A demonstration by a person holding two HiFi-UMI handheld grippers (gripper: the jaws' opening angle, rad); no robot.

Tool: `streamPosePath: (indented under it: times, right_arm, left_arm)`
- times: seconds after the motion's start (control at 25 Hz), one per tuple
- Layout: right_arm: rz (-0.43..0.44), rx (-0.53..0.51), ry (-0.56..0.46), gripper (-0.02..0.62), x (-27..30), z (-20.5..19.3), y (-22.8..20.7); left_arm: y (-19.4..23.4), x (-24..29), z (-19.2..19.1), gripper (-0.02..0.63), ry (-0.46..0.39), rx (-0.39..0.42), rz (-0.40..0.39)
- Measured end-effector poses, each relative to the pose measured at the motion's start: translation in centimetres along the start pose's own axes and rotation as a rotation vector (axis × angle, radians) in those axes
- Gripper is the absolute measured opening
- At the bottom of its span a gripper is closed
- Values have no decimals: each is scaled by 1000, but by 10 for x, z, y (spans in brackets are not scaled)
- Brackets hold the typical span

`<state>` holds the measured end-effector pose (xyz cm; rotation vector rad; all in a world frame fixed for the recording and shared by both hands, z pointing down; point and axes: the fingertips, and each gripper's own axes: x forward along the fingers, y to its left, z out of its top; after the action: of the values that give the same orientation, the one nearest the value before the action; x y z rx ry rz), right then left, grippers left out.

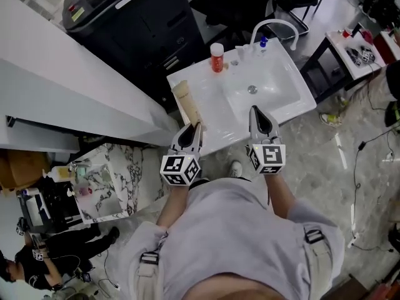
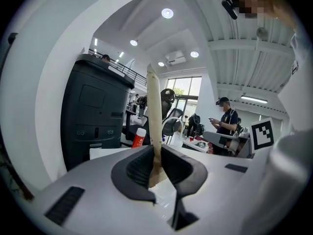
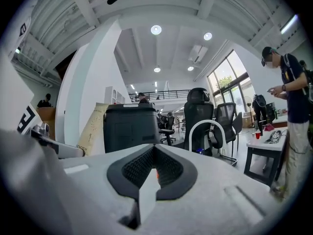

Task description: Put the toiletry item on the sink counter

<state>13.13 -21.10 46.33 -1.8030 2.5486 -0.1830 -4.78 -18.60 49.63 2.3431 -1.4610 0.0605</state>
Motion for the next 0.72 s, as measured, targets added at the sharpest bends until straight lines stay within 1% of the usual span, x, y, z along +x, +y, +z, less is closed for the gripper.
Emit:
streamPosePath:
  times: [0.12,0.24,0.44,0.56,0.72]
  right_arm:
    - [33,16,-2,-2,9,4,-5]
    - [43,10,0,-2,16,0,-14]
    - [46,29,17,-2,30,-5,-25]
    - [39,45,26,-2,42,-9,-27]
    - [43,32,11,-2,53,-2,-22]
  left_arm:
    - [-2,7,-3,44,5,-20,33]
    - [-2,14,-8,44,23,-45,50]
    - [-2,36,-22,44,92,-100,23]
    - [7,49,-33,44,127,-146,1]
    - [19,59,-40,44,148,-155,-3]
